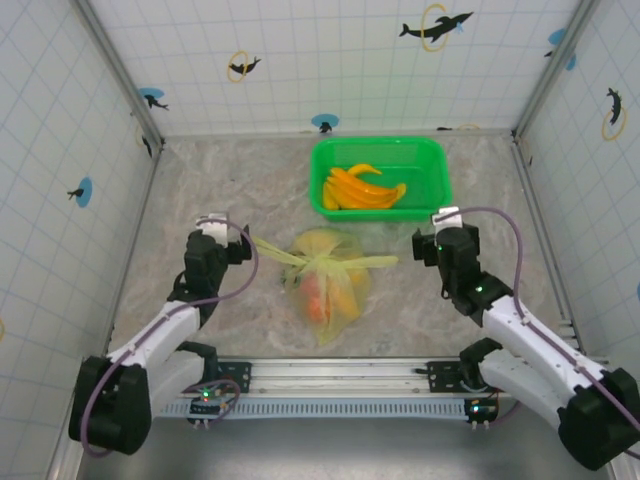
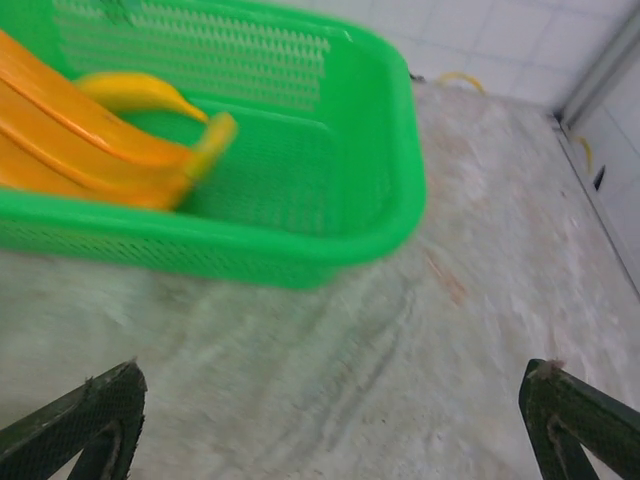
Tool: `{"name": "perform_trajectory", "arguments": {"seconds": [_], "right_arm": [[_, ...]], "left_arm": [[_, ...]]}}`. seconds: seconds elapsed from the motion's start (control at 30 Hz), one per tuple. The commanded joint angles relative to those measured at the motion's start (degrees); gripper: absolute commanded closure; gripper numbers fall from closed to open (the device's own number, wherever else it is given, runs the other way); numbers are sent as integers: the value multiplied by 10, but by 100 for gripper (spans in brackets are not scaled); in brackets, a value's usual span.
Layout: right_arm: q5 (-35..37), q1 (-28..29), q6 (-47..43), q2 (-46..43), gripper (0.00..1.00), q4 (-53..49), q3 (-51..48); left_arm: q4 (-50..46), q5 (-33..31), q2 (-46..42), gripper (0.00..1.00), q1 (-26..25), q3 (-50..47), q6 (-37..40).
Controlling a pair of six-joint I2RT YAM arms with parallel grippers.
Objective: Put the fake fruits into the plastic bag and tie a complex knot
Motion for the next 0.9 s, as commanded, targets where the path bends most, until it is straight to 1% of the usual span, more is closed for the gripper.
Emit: {"name": "perform_trajectory", "arguments": {"seconds": [0.0,0.03,0.1,0.13,0.17,0.23,0.3,0.33,0.4,0.43,0.47,0.5,0.53,0.57,0.63,0.67,0.73,0.8,0.87], "right_arm": [[-23,-43,-11,8,1,155,-92],[-52,-69,-8,9,1,206,-123],[-108,-111,-24,21,1,311,-179],[-115,-128,-29,37,1,360,-203],[-104,-145,-13,59,1,389,-217],[-112,-179,-4,108,1,406,-217],[-113,-195,-31,165,1,468,-226],[-118,-201,-53,195,1,510,-235],[-150,-228,-44,249,1,636,-265],[-158,-246,-30,260,0,614,-251],[-193,-262,-23,256,0,540,-221],[-249,-289,-22,270,0,570,-224],[-275,-308,-12,276,0,569,-220],[-294,-323,-5,272,0,530,-205],[-311,-334,1,276,0,564,-217],[-317,-334,-2,271,0,549,-214],[-311,-332,-3,277,0,552,-210],[-306,-339,8,304,0,495,-166],[-335,-346,4,336,0,454,-128]], "left_arm": [[144,1,55,2,58,-36,-5],[151,9,76,2,75,-46,-17],[166,13,101,2,91,-61,-28],[176,16,111,2,95,-70,-31],[190,10,122,2,97,-78,-37],[241,4,152,2,100,-94,-49],[281,-5,195,2,100,-95,-23],[333,-17,224,2,100,-105,-10],[434,-68,260,2,102,-141,-27],[506,-77,280,3,107,-170,-35],[597,-54,306,2,112,-199,-31],[631,-28,315,2,114,-210,-22],[567,-4,299,2,115,-197,-13],[508,15,289,2,114,-175,-6],[528,11,298,2,116,-175,-9],[512,13,296,2,115,-171,-9],[495,24,297,2,123,-161,-17],[474,47,295,2,136,-153,-24],[475,47,295,2,136,-153,-23]]}}
